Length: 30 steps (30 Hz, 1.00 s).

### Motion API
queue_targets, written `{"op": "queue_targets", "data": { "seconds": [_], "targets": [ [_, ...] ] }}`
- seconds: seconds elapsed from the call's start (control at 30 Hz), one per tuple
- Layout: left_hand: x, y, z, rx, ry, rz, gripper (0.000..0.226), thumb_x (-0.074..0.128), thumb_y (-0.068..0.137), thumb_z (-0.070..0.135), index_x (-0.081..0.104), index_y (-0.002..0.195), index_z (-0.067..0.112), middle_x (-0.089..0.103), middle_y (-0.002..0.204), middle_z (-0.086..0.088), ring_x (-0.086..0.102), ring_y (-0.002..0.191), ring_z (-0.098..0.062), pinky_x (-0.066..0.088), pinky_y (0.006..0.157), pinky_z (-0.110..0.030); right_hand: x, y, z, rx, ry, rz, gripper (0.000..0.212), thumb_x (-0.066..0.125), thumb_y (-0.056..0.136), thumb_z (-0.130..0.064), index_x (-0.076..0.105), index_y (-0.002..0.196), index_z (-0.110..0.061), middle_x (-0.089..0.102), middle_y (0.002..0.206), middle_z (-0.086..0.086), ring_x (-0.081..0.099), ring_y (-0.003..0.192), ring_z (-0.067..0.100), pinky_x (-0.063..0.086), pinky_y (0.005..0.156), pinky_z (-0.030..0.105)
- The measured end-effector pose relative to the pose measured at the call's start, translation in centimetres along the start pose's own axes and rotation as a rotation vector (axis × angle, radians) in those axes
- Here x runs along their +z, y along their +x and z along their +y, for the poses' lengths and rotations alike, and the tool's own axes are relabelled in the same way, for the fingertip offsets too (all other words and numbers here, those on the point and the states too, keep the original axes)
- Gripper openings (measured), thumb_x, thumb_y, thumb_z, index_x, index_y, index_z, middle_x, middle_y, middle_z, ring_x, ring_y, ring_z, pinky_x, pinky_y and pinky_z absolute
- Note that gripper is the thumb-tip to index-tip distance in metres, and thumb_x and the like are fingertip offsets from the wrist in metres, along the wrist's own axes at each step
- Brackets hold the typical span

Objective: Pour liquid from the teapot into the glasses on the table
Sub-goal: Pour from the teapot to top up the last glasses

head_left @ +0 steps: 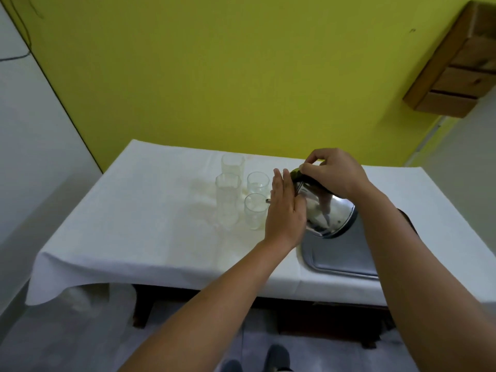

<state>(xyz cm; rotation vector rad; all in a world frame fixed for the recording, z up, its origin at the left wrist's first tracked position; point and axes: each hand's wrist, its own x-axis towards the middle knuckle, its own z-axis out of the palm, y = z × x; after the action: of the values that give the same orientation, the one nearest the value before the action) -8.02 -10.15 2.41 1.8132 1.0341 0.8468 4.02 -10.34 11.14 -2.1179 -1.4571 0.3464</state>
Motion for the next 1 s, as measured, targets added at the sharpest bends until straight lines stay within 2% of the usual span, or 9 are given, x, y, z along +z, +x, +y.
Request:
{"op": "queue_targets", "data": {
  "seconds": [0.33, 0.67, 0.87, 1.0],
  "targets": [
    [0.1, -0.3, -0.6, 0.011, -0.023, 0.026, 0.058, 0.025, 0.098, 0.019, 0.000, 0.150, 0.021, -0.013, 0.160, 0.004, -0.004, 0.147, -0.013, 0.021, 0.116, -0.046, 0.2, -0.1, -0.5, -0.011, -0.038, -0.019, 0.014, 0.063, 0.082, -0.041, 0.068, 0.079, -0.028, 0.069, 0.068, -0.007, 0.059, 0.065, 0.016, 0.040, 0.057, 0.030],
    [0.8, 0.3, -1.0, 0.014, -0.055, 0.083, 0.062, 0.020, 0.092, 0.023, 0.001, 0.151, 0.016, -0.017, 0.158, 0.005, -0.009, 0.147, -0.014, 0.015, 0.119, -0.045, 0.5, 1.0, -1.2, -0.048, -0.115, -0.050, 0.015, 0.063, 0.082, -0.042, 0.070, 0.084, -0.028, 0.069, 0.071, -0.005, 0.057, 0.066, 0.015, 0.039, 0.059, 0.028],
    [1.7, 1.1, -1.3, -0.012, -0.076, 0.141, 0.065, 0.017, 0.089, 0.029, 0.003, 0.151, 0.018, -0.012, 0.160, 0.002, -0.016, 0.140, 0.001, 0.012, 0.120, -0.042, 0.1, 1.8, -1.4, -0.091, -0.156, -0.072, 0.016, 0.063, 0.083, -0.042, 0.070, 0.085, -0.028, 0.069, 0.073, 0.000, 0.056, 0.068, 0.020, 0.036, 0.056, 0.028],
    [1.7, 1.0, -0.8, -0.004, -0.086, 0.145, 0.064, 0.017, 0.090, 0.026, 0.002, 0.151, 0.013, -0.013, 0.160, -0.001, -0.015, 0.143, -0.004, 0.012, 0.120, -0.044, -0.1, 2.3, -1.4, -0.107, -0.176, -0.093, 0.015, 0.063, 0.083, -0.042, 0.070, 0.084, -0.029, 0.067, 0.071, -0.001, 0.056, 0.068, 0.020, 0.035, 0.054, 0.028]
  ]
}}
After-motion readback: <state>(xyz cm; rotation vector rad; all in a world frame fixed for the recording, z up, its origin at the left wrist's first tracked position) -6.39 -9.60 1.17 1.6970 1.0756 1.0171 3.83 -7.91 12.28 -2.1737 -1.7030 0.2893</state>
